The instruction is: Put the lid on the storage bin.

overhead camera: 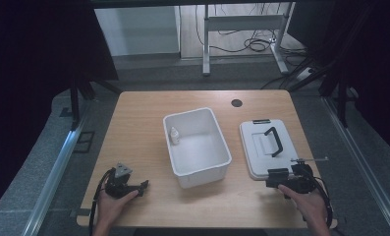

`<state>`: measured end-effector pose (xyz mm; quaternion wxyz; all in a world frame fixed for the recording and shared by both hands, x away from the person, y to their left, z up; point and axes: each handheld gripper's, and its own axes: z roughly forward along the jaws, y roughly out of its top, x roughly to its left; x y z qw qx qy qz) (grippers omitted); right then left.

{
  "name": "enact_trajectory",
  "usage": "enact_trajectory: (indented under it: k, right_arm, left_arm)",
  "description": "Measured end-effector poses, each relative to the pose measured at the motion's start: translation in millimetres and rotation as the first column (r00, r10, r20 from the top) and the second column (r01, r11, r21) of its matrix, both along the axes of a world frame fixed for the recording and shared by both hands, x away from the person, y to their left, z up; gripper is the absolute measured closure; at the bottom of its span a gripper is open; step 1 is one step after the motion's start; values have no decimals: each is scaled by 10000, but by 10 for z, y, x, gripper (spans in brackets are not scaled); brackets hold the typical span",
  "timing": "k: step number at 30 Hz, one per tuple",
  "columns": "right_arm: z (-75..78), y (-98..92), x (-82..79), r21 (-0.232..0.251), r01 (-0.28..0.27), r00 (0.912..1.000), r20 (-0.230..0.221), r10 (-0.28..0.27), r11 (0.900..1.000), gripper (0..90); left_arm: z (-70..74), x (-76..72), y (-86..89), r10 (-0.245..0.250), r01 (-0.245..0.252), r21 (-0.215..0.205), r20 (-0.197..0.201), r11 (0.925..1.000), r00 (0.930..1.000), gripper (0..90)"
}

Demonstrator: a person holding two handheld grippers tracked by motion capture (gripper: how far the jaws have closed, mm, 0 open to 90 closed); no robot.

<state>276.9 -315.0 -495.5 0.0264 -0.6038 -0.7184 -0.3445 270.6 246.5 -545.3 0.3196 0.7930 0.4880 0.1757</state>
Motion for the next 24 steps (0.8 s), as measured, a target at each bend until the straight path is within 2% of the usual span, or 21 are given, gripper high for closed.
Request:
enact_trajectory:
  k: [5, 11, 17, 24]
  right_arm:
    - [-1, -18, 14, -123, 86, 10000, 23, -85, 9999, 409]
    - [13, 12, -13, 91, 14, 9998, -174, -13, 10000, 413]
    - [64, -34, -39, 146, 136, 9999, -19, -136, 9998, 414]
    - [26, -106, 64, 103, 308, 9993, -223, -306, 9995, 433]
  left_arm:
    - [2, -20, 12, -71, 71, -11, 24, 10000, 10000, 117]
    - [1, -24, 10, -48, 48, -16, 21, 10000, 10000, 116]
    - [1, -28, 7, -16, 16, -16, 22, 10000, 10000, 117]
    - [2, -40, 3, 19, -19, -13, 22, 10000, 10000, 114]
